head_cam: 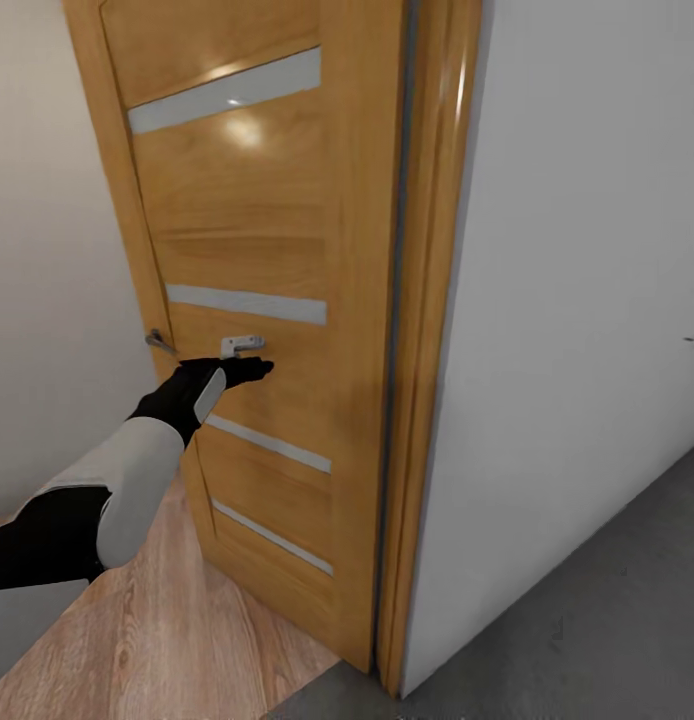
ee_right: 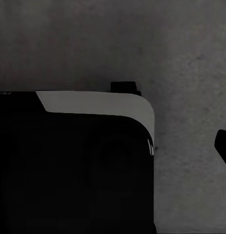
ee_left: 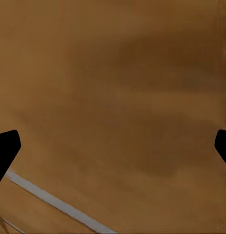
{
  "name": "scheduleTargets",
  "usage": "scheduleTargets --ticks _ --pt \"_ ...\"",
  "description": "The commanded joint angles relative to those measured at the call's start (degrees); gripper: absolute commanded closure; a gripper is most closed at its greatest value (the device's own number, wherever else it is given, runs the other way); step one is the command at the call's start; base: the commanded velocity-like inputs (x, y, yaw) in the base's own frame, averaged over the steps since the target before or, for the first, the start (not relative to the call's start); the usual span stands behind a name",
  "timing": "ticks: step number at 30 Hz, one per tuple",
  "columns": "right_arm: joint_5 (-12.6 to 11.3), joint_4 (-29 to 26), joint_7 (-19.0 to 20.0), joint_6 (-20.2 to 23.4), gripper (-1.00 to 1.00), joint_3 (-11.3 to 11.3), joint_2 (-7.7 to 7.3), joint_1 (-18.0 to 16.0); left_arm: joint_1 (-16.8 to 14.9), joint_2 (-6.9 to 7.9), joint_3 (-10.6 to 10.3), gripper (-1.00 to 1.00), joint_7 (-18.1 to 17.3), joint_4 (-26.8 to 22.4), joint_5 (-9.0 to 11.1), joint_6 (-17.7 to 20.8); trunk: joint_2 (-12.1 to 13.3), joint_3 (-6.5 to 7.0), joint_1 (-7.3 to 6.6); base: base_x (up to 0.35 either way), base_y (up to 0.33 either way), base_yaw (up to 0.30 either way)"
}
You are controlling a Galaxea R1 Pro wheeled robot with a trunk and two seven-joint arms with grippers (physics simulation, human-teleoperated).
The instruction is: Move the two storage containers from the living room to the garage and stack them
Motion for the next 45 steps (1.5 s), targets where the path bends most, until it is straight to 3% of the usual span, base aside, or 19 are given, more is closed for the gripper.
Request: scheduleTargets --ticks 1,13,34,45 --pt "0.1 0.0 0.3 0.0 -1.0 -0.2 0.0 0.0 0.0 -0.02 0.2 -1.0 -0.1 -0.1 0.4 0.2 0.0 -0.06 -0.01 -0.082 0.07 -0.076" --pt "0.1 0.0 0.3 0.0 -1.0 -0.2 0.0 0.0 0.0 -0.04 -1.2 -1.0 -0.1 0.0 0.4 -0.9 0.0 -0.06 -0.01 -0.047 0.138 -0.032" --pt "0.0 -0.1 0.3 0.0 -1.0 -0.2 0.0 0.0 0.0 -0.12 -3.2 -1.0 0.0 0.5 0.3 -1.6 0.0 -0.06 -0.01 0.223 0.144 -0.064" --pt "0.0 -0.1 0.3 0.0 -1.0 -0.3 0.0 0.0 0.0 -0.12 -5.8 -1.0 0.0 0.1 0.4 -3.1 0.0 -0.06 -0.01 -0.204 0.006 -0.144"
